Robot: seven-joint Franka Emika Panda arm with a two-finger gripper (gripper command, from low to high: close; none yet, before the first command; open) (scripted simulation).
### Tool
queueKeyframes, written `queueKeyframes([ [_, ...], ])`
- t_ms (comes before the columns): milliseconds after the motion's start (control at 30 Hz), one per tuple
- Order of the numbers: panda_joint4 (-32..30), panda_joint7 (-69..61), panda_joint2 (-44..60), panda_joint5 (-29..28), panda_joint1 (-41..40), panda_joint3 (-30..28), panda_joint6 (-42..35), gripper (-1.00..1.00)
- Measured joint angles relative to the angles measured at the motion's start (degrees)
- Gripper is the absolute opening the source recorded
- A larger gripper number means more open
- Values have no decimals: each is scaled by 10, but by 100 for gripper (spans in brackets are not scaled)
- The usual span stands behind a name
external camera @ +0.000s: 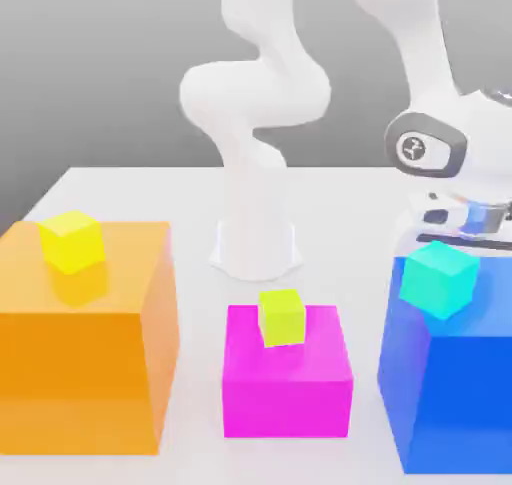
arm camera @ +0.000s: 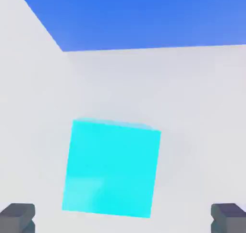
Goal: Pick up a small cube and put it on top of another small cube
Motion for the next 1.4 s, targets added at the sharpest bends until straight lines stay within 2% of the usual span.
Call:
queueKeyframes([
  [133, 12, 73, 47, -90, 39, -61, 35, 0],
  [367, 37, 191, 131, -246, 154, -212, 89, 0],
  [400, 39, 201, 139, -259, 166, -226, 94, -100],
  [600, 40, 205, 143, -265, 172, -234, 98, -100],
  [733, 31, 161, 110, -206, 126, -174, 76, -100],
  [900, 12, 68, 48, -82, 66, -86, 40, -100],
  [1033, -1, -6, -3, 17, 52, -50, 10, -100],
  [1167, 27, -93, -34, 19, 49, -46, -43, -100],
  [1400, 68, -226, -101, -23, 79, -39, -127, -100],
])
